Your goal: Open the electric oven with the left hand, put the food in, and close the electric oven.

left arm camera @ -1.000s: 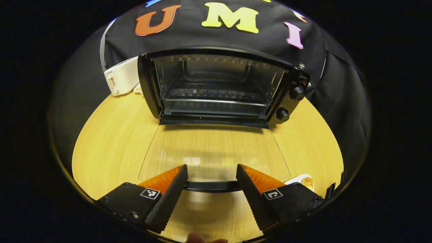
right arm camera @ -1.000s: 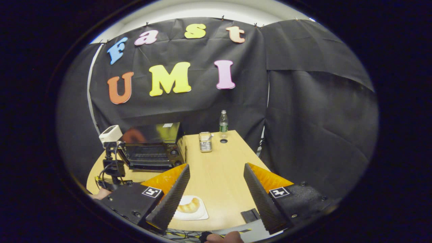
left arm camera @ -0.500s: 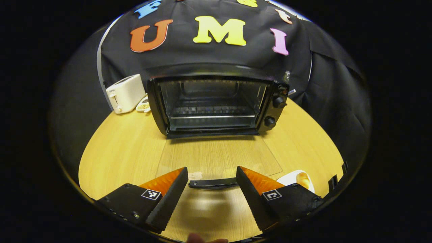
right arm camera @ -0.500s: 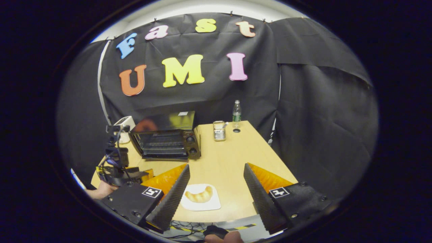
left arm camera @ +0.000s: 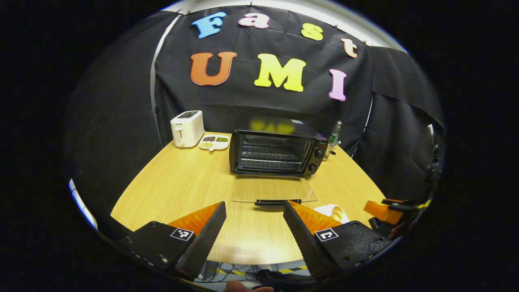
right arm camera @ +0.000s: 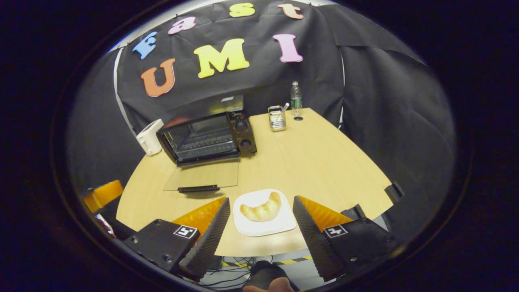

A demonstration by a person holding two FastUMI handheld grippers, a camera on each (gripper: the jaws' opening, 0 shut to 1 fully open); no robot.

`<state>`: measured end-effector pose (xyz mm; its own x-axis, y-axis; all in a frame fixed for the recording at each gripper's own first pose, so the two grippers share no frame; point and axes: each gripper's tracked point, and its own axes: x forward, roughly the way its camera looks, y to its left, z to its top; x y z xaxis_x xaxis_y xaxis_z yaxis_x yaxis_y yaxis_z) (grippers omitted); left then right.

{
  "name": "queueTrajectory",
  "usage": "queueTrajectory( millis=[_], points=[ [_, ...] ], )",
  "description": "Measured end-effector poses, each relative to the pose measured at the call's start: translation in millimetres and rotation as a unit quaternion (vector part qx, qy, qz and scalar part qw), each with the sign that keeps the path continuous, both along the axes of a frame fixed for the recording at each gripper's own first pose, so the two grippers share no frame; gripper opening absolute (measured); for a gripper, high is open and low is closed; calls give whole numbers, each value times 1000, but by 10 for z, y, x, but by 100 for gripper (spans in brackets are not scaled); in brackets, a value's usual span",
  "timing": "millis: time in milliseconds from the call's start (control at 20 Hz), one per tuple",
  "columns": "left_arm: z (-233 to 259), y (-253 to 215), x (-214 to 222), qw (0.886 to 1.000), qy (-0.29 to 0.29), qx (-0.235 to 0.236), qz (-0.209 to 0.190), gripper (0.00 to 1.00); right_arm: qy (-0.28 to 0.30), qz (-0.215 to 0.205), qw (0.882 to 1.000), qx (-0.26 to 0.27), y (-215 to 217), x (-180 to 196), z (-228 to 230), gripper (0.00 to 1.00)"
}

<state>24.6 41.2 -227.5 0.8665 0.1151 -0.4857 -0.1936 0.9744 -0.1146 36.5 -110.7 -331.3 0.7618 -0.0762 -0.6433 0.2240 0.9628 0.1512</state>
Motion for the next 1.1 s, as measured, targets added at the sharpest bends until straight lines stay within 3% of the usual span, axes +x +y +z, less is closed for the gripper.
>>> queueTrajectory(
  millis=[250,350,450,700,850,1100],
  points=[
    [159,101,-133,998,11,-18,52,93,58,1,998,4,-82,199,-727,96],
    [162,120,-61,999,20,0,49,94,74,-2,997,19,-99,295,-956,96],
    [158,118,75,999,23,12,44,94,90,-2,995,35,-98,362,-1111,89],
    [105,-5,341,999,32,7,34,94,113,0,990,83,-25,380,-1302,82],
    [122,-115,432,999,35,7,12,94,120,-14,987,108,-35,401,-1316,67],
    [163,-142,543,999,34,29,-28,95,112,-52,983,137,-13,423,-1301,31]
  ],
)
